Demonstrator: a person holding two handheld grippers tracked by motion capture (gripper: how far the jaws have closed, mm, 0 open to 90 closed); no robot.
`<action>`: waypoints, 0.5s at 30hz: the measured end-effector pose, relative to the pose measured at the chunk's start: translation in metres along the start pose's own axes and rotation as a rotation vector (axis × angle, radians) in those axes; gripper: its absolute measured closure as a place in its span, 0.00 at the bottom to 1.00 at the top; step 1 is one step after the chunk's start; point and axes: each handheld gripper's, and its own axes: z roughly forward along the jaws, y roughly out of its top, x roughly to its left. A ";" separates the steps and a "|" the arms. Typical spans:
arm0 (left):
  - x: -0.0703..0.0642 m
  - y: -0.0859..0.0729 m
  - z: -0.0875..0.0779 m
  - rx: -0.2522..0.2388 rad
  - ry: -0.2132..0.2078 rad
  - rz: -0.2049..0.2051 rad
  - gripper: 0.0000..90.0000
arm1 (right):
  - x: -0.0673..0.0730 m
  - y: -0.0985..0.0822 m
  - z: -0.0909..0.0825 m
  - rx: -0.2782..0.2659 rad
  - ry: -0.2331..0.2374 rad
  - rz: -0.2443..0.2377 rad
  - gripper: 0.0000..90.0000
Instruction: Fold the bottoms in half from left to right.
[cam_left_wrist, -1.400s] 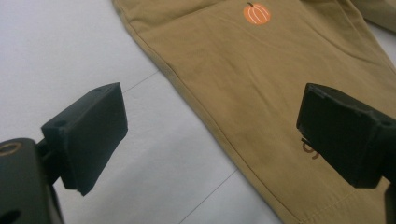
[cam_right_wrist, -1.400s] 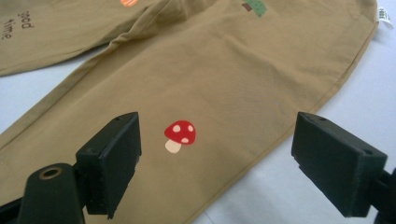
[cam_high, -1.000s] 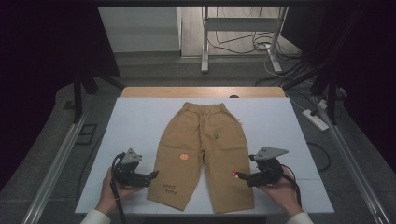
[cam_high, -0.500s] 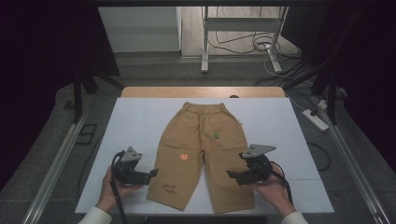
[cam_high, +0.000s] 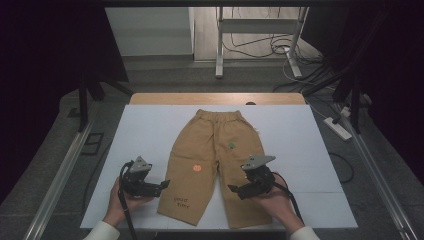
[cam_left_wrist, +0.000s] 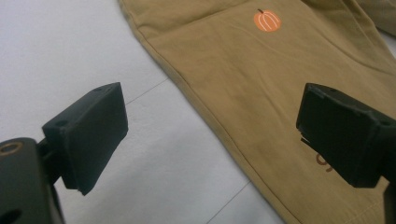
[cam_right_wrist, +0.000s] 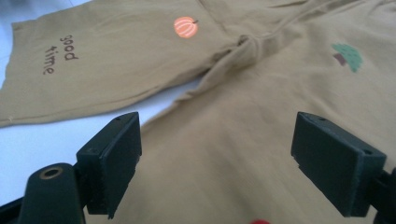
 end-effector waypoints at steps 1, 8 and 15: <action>0.000 0.000 0.000 -0.002 0.003 0.000 0.10 | 0.002 0.002 0.003 0.002 0.006 -0.005 0.18; 0.001 0.000 -0.001 -0.012 0.003 -0.001 0.11 | 0.009 0.007 0.009 0.001 0.016 -0.020 0.19; 0.001 0.000 0.001 -0.008 -0.001 -0.008 0.11 | 0.019 0.012 0.018 0.015 0.042 -0.035 0.19</action>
